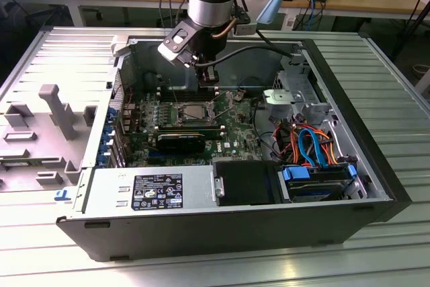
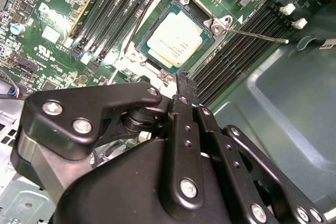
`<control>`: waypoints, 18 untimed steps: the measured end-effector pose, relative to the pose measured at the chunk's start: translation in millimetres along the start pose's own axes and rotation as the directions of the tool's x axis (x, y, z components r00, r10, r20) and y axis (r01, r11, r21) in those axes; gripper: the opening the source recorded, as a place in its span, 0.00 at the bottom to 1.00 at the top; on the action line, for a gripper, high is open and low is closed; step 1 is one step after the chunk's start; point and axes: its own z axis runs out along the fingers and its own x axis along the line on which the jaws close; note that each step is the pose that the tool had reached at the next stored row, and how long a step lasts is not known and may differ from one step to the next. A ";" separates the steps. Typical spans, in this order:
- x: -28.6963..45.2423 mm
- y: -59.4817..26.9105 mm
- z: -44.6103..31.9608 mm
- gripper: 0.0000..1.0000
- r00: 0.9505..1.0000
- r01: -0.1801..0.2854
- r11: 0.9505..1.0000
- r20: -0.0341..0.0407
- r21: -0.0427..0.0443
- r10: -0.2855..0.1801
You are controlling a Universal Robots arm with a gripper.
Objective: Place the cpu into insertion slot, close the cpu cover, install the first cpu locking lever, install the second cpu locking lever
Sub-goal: 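Close the cpu cover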
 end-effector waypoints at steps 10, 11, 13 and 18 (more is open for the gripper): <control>0.0 0.0 0.0 0.11 1.000 0.000 1.000 -0.003 -0.001 0.000; 0.0 0.0 0.0 0.11 1.000 0.000 1.000 -0.004 -0.001 0.000; 0.0 0.0 0.0 0.11 1.000 0.000 1.000 -0.005 -0.001 0.000; -1.2 8.2 -0.3 0.11 1.000 -0.001 1.000 -0.005 -0.001 0.001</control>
